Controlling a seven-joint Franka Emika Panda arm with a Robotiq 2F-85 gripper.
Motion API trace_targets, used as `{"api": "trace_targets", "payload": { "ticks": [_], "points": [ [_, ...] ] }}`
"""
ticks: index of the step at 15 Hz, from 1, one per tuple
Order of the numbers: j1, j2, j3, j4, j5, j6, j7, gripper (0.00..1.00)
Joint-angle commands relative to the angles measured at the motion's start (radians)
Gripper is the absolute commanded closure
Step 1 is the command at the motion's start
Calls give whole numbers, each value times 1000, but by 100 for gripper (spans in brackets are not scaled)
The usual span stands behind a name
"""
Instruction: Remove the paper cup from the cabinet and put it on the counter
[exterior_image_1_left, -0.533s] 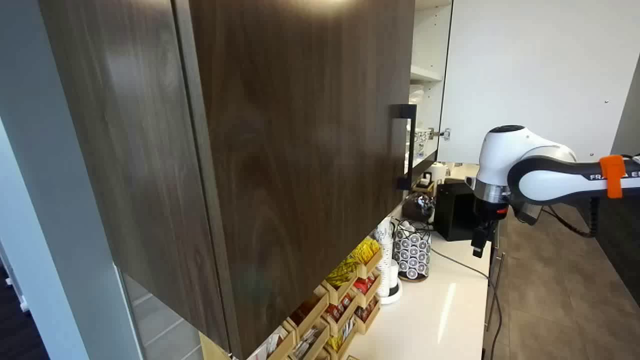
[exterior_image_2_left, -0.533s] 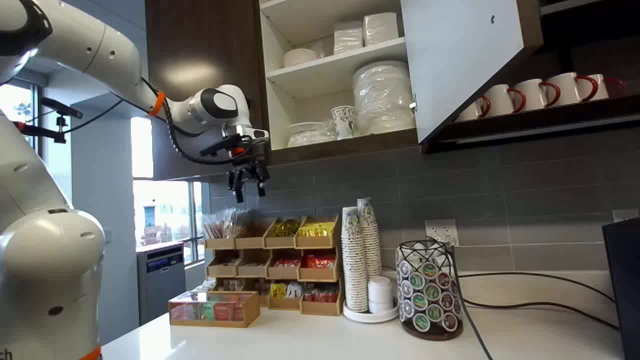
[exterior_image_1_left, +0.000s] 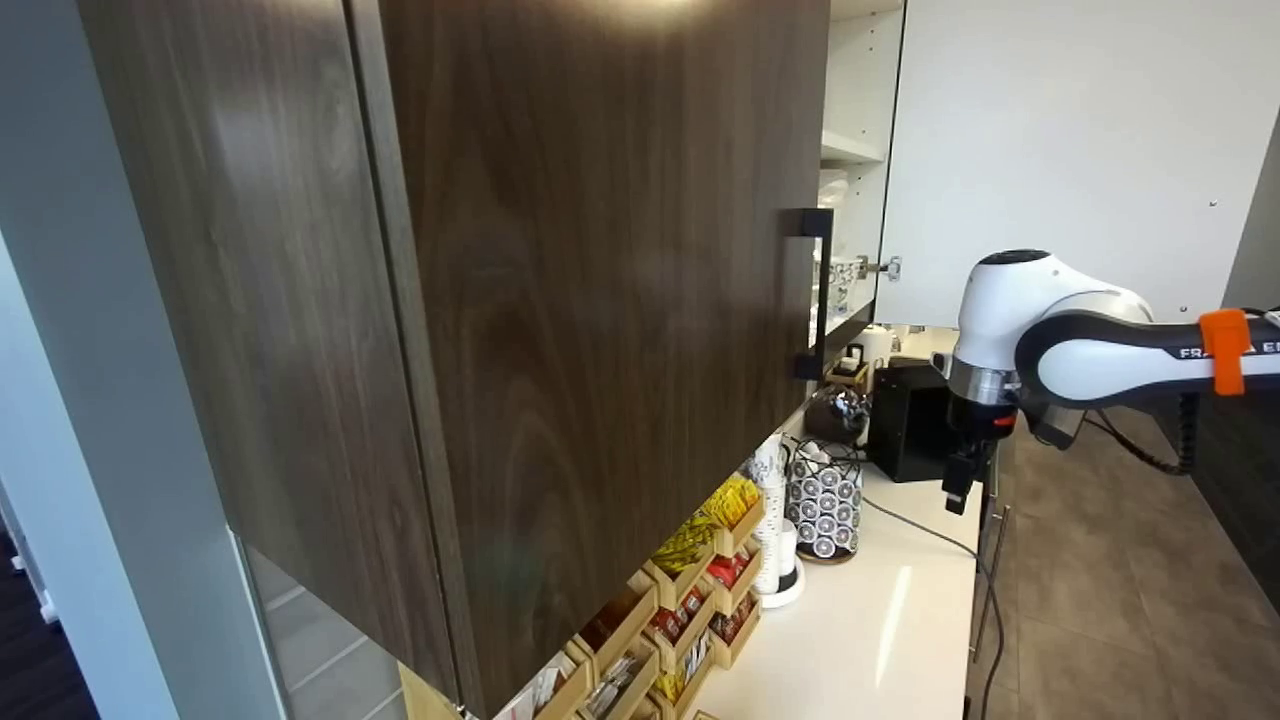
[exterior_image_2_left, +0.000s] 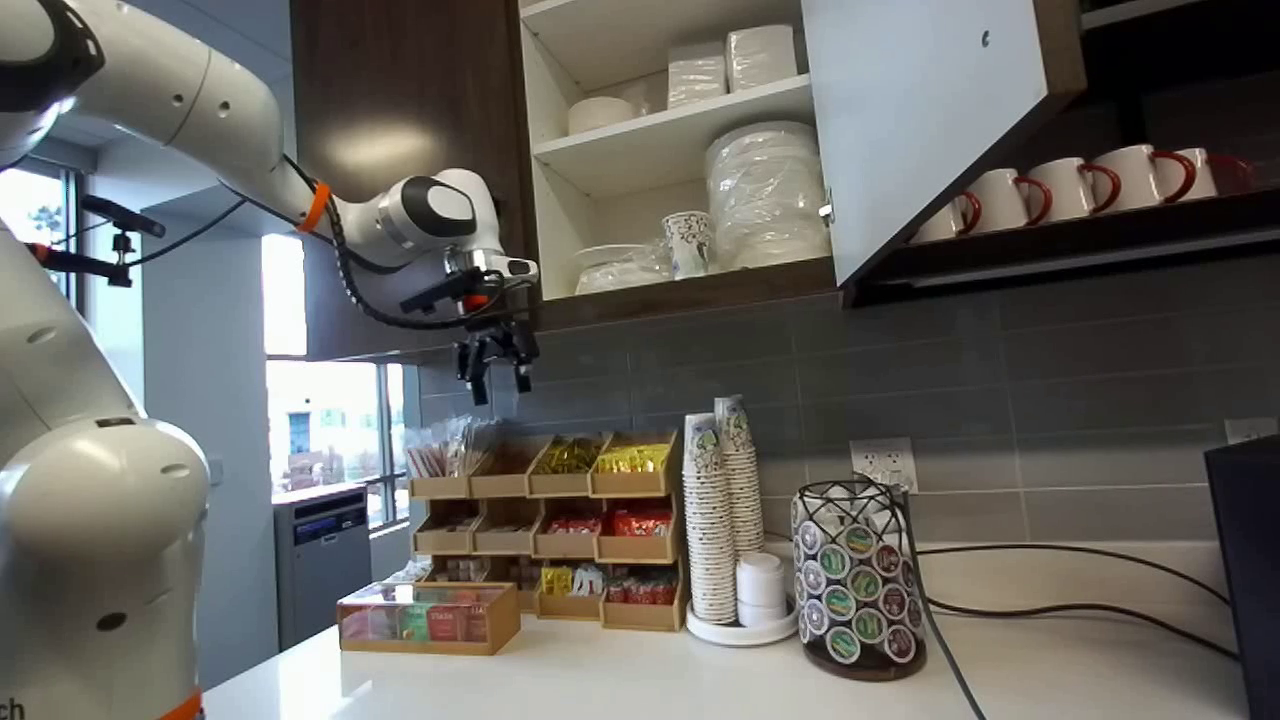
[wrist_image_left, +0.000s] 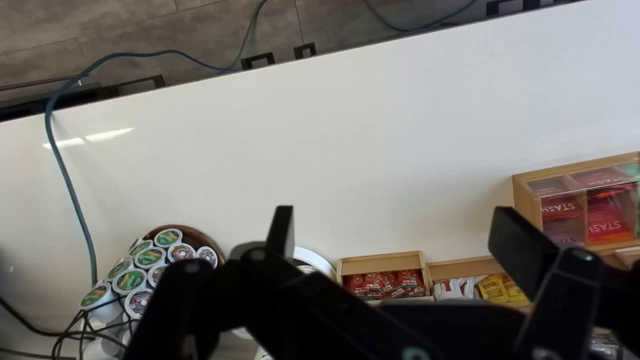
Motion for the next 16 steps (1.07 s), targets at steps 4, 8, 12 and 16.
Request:
{"api": "trace_targets", "payload": {
  "ticks": [4, 8, 12, 16],
  "points": [
    [-100, 8, -96, 119, -42, -2, 132, 0],
    [-123, 6, -126, 160, -27, 20, 132, 0],
    [-139, 19, -131, 203, -27, 40, 160, 0],
    [-156, 60, -138, 252, 45, 108, 299, 0]
  ]
}}
